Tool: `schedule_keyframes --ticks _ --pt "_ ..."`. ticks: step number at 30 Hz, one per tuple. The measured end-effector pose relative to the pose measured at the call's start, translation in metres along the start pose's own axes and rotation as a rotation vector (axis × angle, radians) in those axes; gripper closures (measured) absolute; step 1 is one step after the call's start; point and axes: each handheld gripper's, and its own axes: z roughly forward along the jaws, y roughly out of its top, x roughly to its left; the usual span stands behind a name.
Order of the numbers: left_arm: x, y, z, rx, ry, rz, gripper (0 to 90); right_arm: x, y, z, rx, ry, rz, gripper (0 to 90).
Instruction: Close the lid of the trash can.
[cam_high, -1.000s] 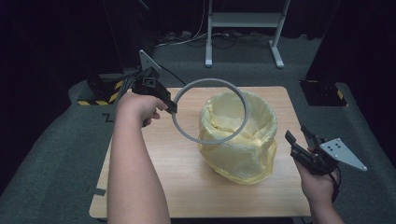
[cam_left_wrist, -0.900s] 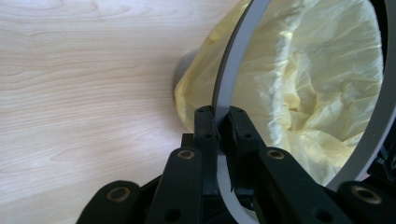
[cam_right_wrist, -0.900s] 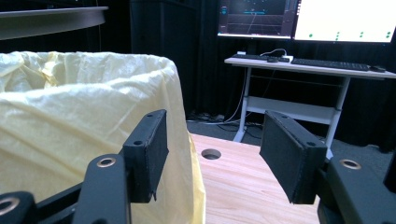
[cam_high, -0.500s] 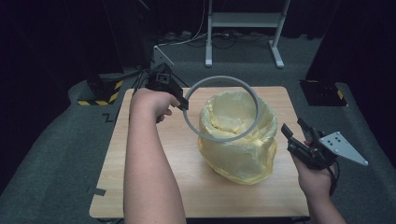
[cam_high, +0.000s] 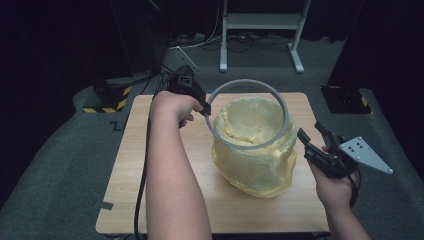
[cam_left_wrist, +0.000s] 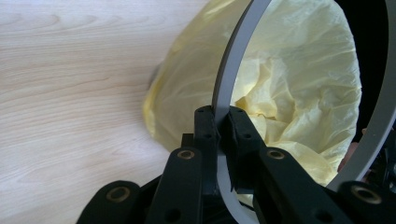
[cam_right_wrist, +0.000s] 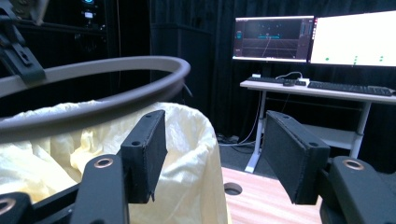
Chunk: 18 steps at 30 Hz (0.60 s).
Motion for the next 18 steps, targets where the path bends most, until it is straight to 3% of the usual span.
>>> schedule_keyframes --ticks 10,18 --pt "-0.013 0.008 0.025 0.035 -0.012 0.02 83.6 0.0 0.011 0.001 -0.021 0.023 0.036 40.7" --pt "-0.017 0.007 0.028 0.068 0.039 0.022 83.6 -0.002 0.011 0.009 -0.011 0.025 0.039 41.2"
